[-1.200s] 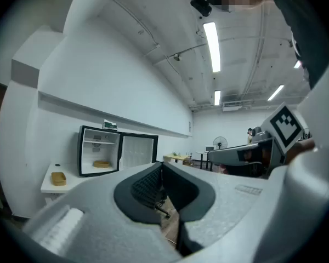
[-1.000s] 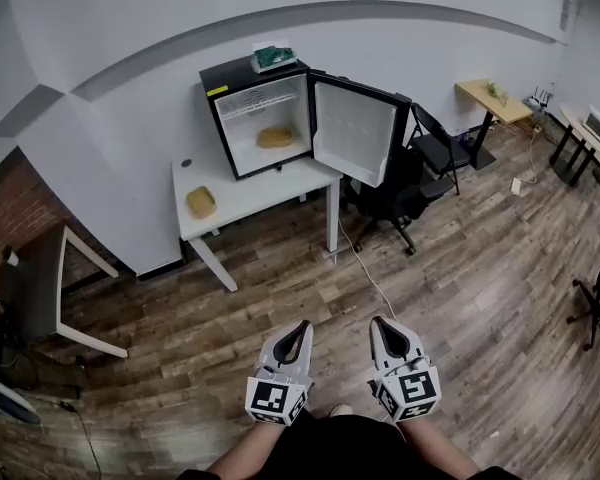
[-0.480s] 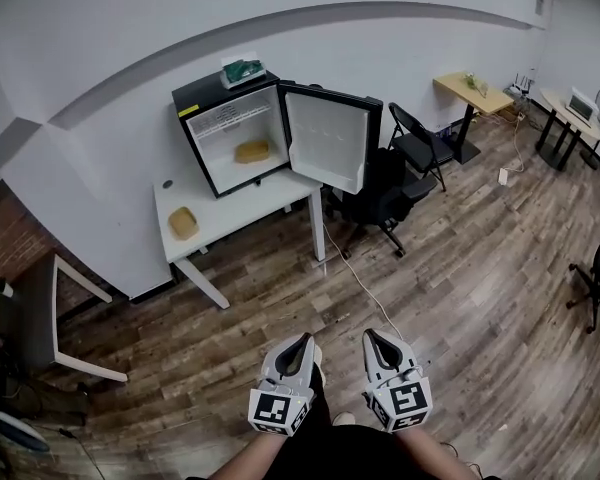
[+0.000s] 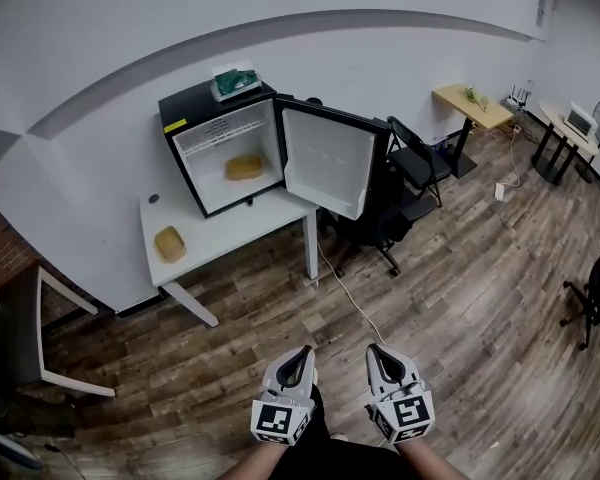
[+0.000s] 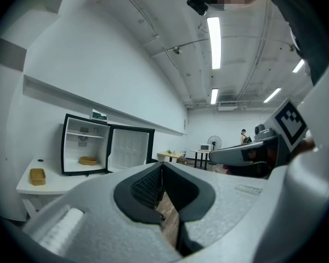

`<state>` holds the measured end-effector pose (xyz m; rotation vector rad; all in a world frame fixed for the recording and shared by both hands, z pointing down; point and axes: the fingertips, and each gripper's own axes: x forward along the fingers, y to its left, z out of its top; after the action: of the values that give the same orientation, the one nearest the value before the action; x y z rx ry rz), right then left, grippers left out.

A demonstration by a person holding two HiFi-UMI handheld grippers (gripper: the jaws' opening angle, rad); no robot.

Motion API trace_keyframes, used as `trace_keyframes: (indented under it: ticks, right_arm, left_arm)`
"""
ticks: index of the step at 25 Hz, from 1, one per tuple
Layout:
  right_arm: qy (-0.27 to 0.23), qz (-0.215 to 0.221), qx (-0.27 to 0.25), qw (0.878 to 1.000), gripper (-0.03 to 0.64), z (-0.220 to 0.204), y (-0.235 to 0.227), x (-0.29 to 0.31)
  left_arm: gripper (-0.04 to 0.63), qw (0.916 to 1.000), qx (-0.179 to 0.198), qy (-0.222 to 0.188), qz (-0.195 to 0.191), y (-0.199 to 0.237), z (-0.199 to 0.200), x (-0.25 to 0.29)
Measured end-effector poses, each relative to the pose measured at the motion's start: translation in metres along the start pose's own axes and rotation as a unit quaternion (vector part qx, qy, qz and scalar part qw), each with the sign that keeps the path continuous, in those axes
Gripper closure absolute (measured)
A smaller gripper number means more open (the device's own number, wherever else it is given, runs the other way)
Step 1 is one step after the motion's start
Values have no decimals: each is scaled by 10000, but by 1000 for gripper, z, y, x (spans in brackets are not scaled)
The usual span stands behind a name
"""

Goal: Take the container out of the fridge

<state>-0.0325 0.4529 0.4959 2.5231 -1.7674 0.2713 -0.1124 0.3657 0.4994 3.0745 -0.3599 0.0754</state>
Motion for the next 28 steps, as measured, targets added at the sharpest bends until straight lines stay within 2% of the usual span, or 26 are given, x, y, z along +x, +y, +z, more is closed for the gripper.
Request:
trace_keyframes:
  ticks: [18,23,28]
  right_arm:
    - [373,599,-251,9972,618,60,-2,262]
    - [511,780,-466,9945,618,68,5,324]
    - [417,863,-618,9935,618,88,14,371]
  left_arm:
    - [578,9984,-319,-73,464,215,30,146]
    - [578,9977,-408,-137,532,268,33,171]
    - [578,9973,-383,-170,610,314,36,182]
